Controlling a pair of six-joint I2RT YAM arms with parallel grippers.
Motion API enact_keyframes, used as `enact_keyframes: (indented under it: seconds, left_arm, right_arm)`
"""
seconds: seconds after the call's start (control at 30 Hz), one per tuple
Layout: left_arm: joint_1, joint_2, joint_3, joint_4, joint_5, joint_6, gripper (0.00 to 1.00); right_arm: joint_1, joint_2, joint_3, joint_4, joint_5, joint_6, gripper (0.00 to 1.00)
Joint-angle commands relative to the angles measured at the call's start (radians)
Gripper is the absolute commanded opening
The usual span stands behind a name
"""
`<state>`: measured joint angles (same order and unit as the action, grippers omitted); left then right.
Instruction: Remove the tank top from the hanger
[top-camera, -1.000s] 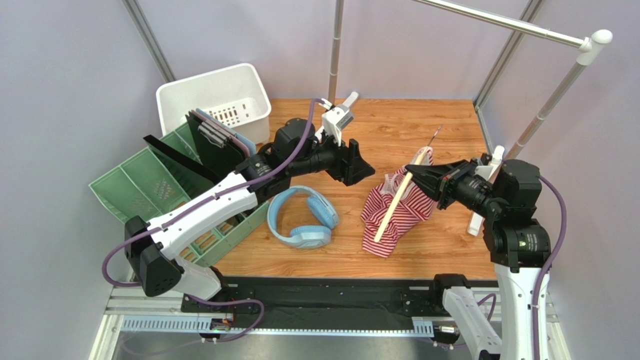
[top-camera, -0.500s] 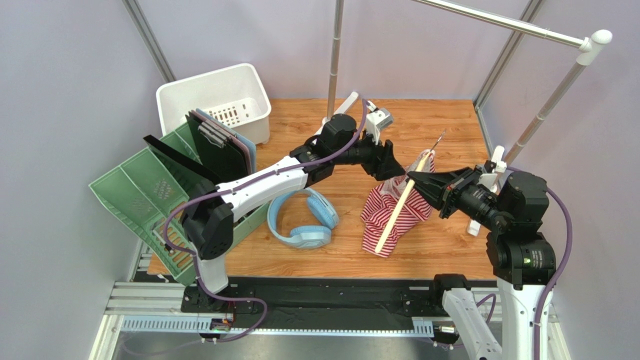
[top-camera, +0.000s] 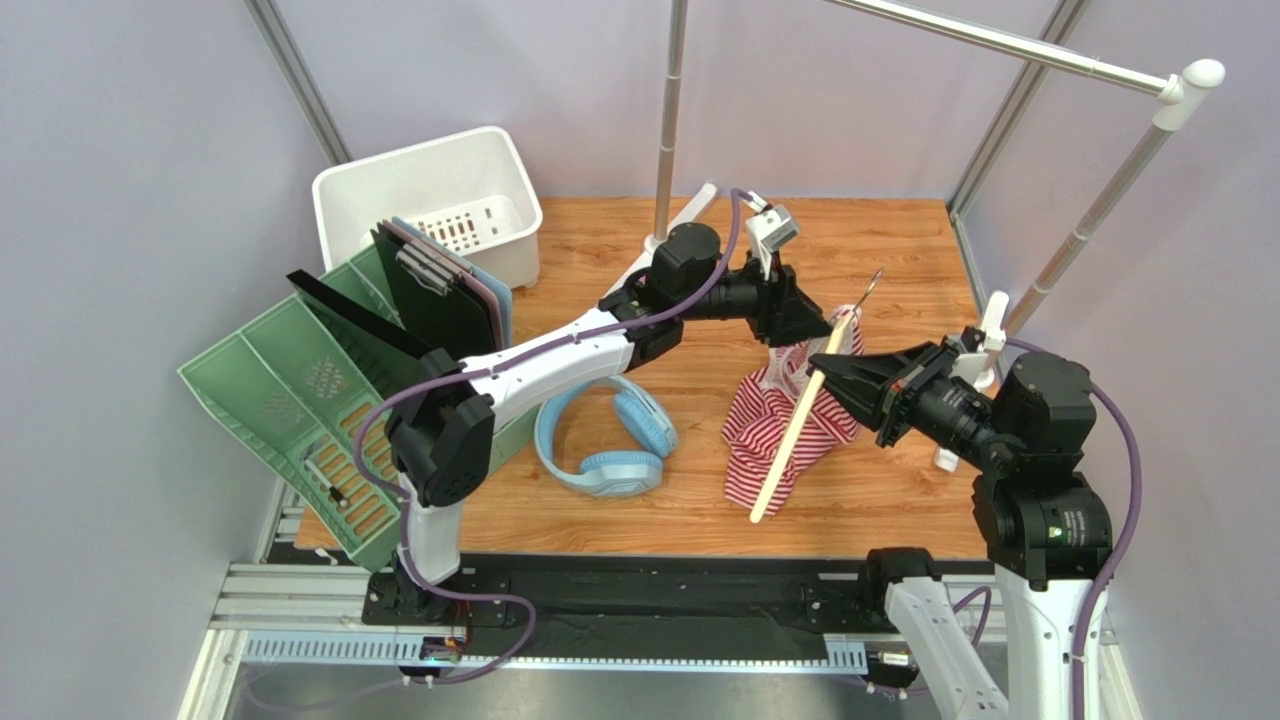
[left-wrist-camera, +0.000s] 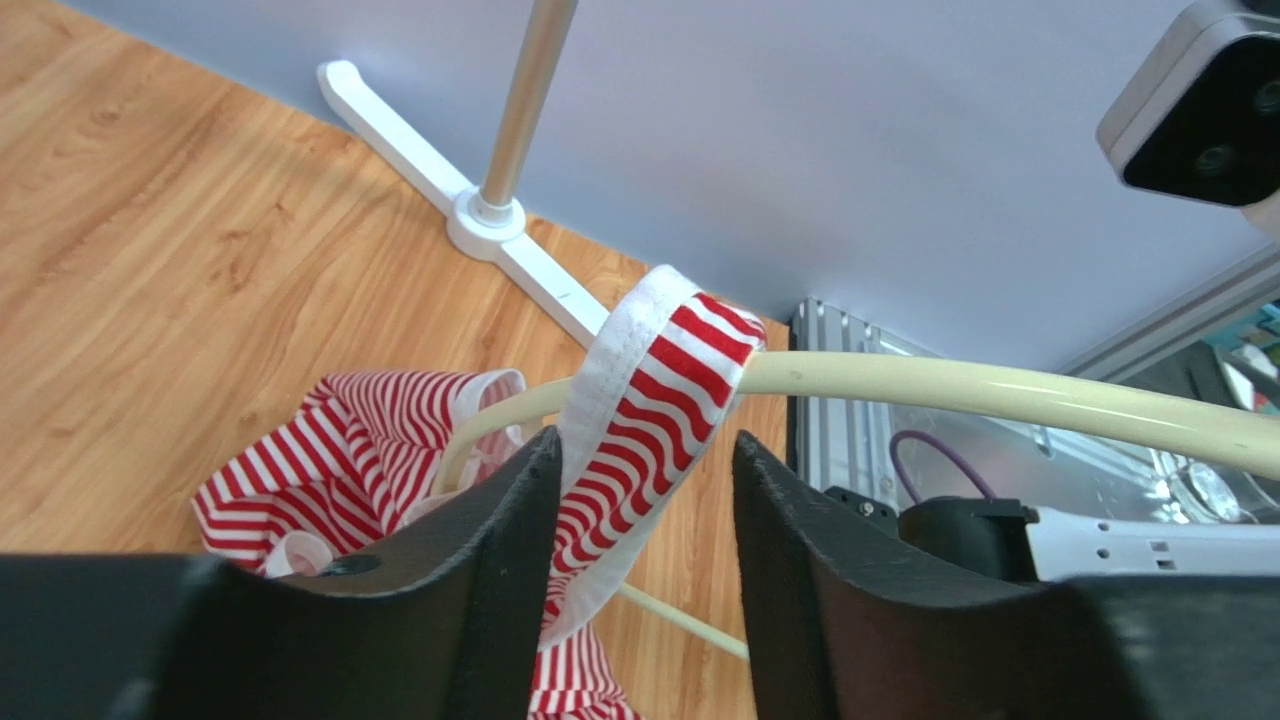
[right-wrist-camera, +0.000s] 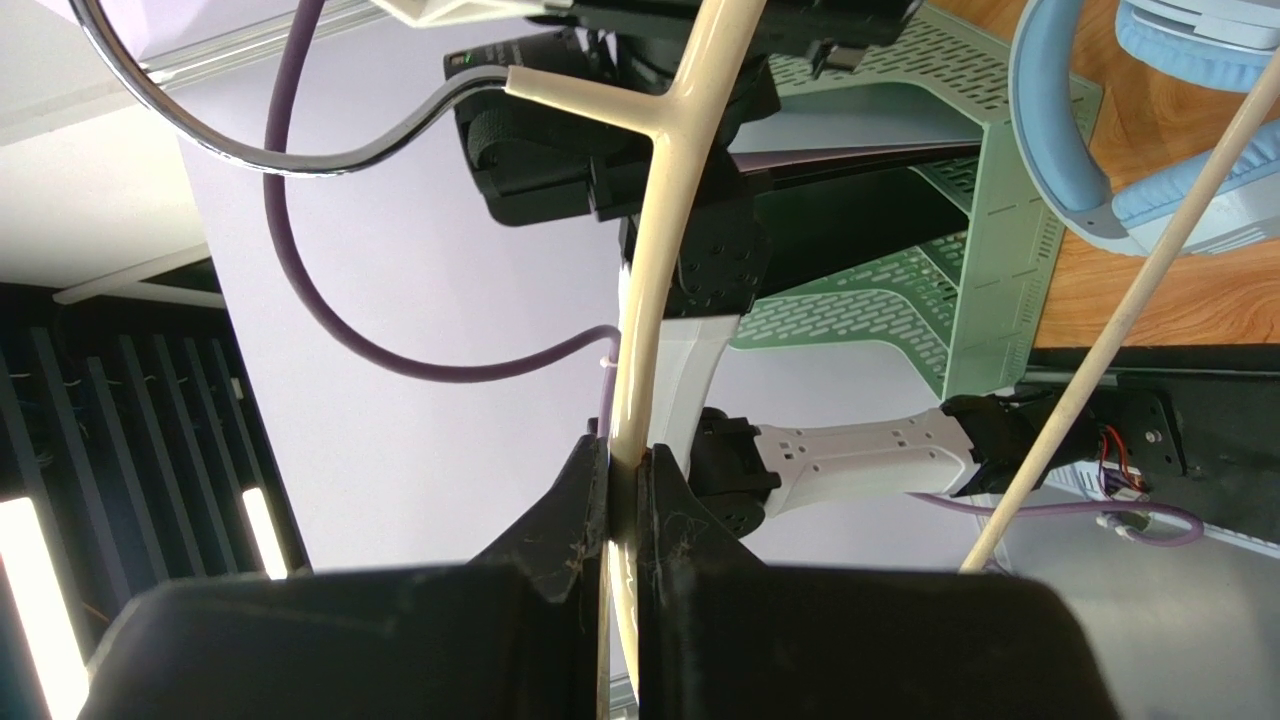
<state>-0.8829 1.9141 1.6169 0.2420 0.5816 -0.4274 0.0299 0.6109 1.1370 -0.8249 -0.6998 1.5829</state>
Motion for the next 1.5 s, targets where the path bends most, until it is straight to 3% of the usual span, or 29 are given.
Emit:
enact_keyframes:
  seconds: [0.0,0.2,0.3,0.37,0.43,0.73,0.87,1.1,1.2,1.27,1.33,1.47]
  left_arm:
    - [0.002,0.037,0.040,0.083,0.040,-0.027,0.46]
    - [0.001,0.057,0.092,0.008,-0.017,-0.014,0.26]
    - [0.002,0.066,0.142,-0.098,-0.112,0.015,0.16]
    - [0.004,0.075,0.178,-0.202,-0.210,0.027,0.03]
    - [0.012,0.102,0.237,-0.326,-0.282,0.016,0.00]
    - [0.081,0.152,0.258,-0.389,-0.321,-0.076,0.00]
    - [0.082,0.108,0.189,-0.397,-0.319,-0.060,0.00]
    - [0.079,-0.162,-0.072,-0.399,-0.344,-0.059,0.01]
    - [0.076,-0.306,-0.260,-0.272,-0.244,-0.102,0.08]
    - [0.065,-0.371,-0.375,-0.204,-0.184,-0.139,0.18]
    - [0.041,-0.441,-0.402,-0.211,-0.160,-0.123,0.25]
    - [-0.011,-0.548,-0.425,-0.309,-0.144,-0.085,0.28]
  right_arm:
    - [0.008,-0.017,0.004,0.066,-0.046,0.028,0.00]
    - [0.015,-0.030,0.003,0.069,-0.053,0.026,0.00]
    - [0.016,-0.037,0.006,0.072,-0.058,0.023,0.00]
    - [0.019,-0.046,0.012,0.072,-0.064,0.028,0.00]
    - [0.019,-0.054,0.024,0.064,-0.064,0.035,0.00]
    - [0.019,-0.069,0.144,0.053,-0.050,0.019,0.00]
    - [0.021,-0.021,0.187,0.081,-0.023,-0.137,0.00]
    - [0.021,0.093,0.247,0.087,0.112,-0.410,0.00]
    - [0.021,0.151,0.265,0.125,0.161,-0.483,0.00]
    - [0.021,0.202,0.293,0.138,0.194,-0.544,0.00]
    - [0.021,0.237,0.316,0.161,0.216,-0.589,0.00]
    - [0.021,0.338,0.388,0.175,0.299,-0.643,0.00]
